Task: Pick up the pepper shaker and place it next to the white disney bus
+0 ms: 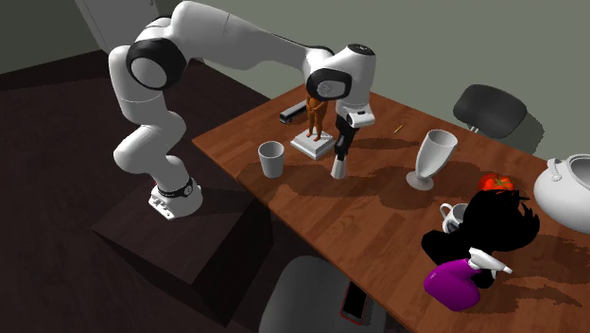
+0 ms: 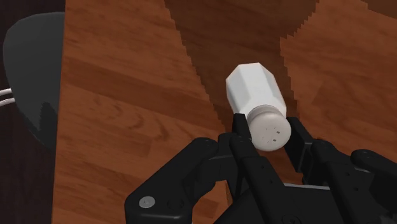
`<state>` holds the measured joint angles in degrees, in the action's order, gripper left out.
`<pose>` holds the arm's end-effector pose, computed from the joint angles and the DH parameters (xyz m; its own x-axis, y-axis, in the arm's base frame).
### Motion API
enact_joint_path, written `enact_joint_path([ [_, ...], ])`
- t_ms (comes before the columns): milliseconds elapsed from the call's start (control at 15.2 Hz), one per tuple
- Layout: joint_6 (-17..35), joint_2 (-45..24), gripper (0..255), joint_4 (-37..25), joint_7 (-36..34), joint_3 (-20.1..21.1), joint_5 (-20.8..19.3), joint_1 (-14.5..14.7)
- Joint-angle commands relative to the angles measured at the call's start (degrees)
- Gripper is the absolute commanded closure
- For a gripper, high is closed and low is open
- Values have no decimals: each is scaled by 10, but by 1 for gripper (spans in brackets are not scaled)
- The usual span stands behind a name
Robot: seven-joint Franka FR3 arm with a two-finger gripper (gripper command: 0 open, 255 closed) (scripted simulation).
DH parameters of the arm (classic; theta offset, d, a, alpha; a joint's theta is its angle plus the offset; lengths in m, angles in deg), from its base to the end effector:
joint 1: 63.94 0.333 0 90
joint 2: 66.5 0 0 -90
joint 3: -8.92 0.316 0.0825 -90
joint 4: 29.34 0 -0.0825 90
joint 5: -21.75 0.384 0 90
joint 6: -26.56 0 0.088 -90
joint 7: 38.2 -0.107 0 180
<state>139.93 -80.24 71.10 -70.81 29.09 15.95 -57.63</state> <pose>0.5681 0.2597 0.4384 0.9971 -0.0761 0.0072 -0.0761 -0.9971 0.0084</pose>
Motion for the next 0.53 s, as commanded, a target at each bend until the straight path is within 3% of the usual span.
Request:
enact_joint_path([
  [0, -14, 7, 255, -8, 3, 0, 3, -1],
  [462, -65, 16, 255, -50, 6, 2, 8, -1],
])
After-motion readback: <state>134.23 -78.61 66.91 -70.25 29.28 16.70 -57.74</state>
